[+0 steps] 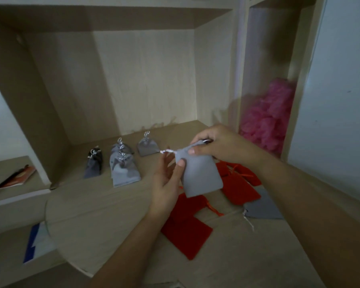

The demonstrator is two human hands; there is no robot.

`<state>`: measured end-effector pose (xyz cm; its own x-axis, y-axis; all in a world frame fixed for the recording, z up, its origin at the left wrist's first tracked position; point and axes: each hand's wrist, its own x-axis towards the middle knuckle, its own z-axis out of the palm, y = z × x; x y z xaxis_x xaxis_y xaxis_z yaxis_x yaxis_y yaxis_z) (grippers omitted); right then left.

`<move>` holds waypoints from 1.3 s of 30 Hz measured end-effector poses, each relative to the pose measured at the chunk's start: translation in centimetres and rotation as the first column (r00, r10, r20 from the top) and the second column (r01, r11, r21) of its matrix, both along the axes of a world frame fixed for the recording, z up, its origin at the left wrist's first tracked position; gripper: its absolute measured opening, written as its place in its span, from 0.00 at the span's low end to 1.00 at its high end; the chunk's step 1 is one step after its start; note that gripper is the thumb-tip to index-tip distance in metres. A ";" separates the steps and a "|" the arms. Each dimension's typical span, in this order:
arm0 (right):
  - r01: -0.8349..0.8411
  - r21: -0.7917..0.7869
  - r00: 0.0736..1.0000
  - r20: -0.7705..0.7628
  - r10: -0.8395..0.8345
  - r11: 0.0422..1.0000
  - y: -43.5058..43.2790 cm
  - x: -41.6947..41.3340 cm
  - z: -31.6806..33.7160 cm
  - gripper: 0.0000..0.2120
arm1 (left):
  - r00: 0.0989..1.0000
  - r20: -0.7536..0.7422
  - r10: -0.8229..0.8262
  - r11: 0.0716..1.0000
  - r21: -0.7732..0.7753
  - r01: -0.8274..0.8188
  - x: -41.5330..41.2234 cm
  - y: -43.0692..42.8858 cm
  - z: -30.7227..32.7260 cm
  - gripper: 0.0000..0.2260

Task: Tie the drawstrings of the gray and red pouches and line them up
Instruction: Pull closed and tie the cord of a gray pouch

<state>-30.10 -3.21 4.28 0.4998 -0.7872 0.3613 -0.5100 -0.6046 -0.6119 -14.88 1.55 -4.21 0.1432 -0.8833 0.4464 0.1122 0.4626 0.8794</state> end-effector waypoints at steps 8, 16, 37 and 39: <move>-0.013 0.068 0.999 0.038 0.011 0.998 -0.7 2.1 -1.2 0.04 | 0.986 -0.161 0.053 0.991 0.133 -0.032 2.0 -1.5 -0.5 0.15; 0.008 0.077 0.998 0.058 -0.013 0.997 -1.2 3.5 -3.6 0.20 | 0.900 -0.435 -0.043 0.960 0.231 0.158 3.5 -2.6 -0.6 0.09; 0.180 -0.057 0.929 0.339 -0.151 0.982 -1.4 0.9 -2.3 0.12 | 0.552 -0.830 0.084 0.978 0.174 0.113 8.4 -5.0 -0.6 0.10; 0.166 -0.090 0.955 0.261 -0.137 0.982 -1.2 1.2 -2.5 0.10 | 0.533 -0.841 0.097 0.979 0.178 0.103 8.9 -5.4 -0.8 0.10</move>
